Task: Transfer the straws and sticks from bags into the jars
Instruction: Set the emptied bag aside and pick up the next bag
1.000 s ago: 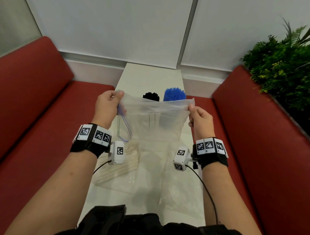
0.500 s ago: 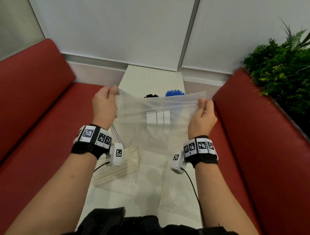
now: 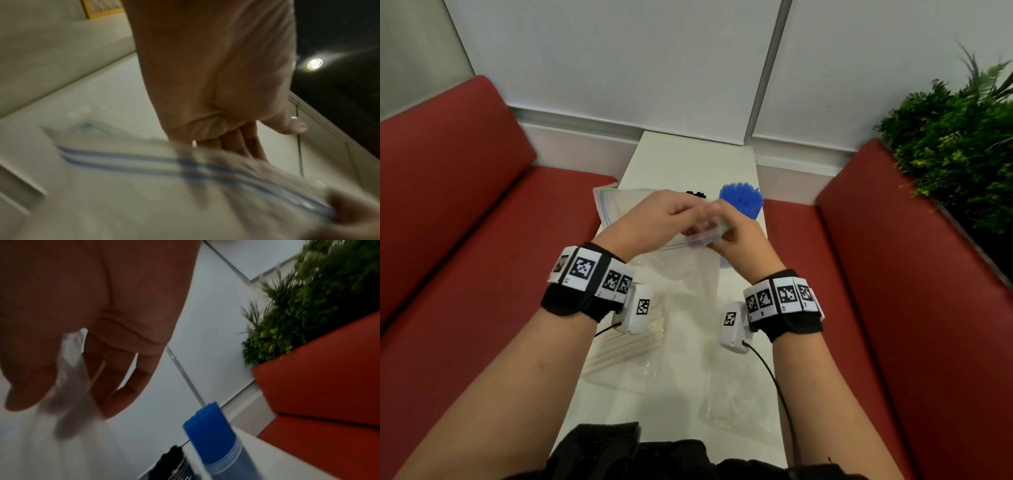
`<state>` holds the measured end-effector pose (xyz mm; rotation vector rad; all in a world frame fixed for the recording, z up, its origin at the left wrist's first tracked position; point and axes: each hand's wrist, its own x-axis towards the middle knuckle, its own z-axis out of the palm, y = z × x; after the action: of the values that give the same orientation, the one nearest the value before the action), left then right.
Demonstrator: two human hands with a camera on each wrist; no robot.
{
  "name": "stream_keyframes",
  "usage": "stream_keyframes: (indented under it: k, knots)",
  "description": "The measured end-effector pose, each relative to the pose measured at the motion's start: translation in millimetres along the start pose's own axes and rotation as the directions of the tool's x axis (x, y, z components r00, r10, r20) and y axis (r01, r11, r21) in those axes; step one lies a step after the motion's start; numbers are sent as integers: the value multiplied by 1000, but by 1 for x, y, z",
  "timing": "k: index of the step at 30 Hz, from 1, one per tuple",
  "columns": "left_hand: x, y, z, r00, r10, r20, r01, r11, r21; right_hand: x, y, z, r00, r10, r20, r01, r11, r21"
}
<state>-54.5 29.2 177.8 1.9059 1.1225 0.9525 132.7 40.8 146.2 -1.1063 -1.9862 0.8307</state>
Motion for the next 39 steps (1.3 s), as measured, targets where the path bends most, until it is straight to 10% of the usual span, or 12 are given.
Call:
stream_keyframes:
  k: [6,13,19,23,26,31,35,39]
  knots:
    - [-24,-25,-52,838,-518,170,356,757,548,-13,28,-50,987,157,25,-158,986,46]
    - [-13,-33,-36,806,-591,-17,393,514,763,-20,20,-58,915,321,243,-296,946,-135]
    - [-14,-31,-27,681,-725,97,445,517,731,-16,21,-54,926,355,132,-311,912,-269]
    - [-18,-34,-34,737,-660,146,446,637,629,-18,18,-65,922,387,26,-368,895,-253]
    - [-12,-48,-29,733,-680,26,668,726,161,-17,-1,-56,913,372,168,-294,884,-363]
    - [-12,-68,-37,594,-747,-300,714,661,-231,-14,-27,-22,823,381,422,-181,879,-441]
    - [-28,-85,-43,518,-716,-468,756,639,-141,-11,-25,-34,835,402,377,-180,845,-504]
    - [-42,-100,-52,572,-568,-592,742,666,79,-11,-8,-61,915,341,214,-215,864,-456]
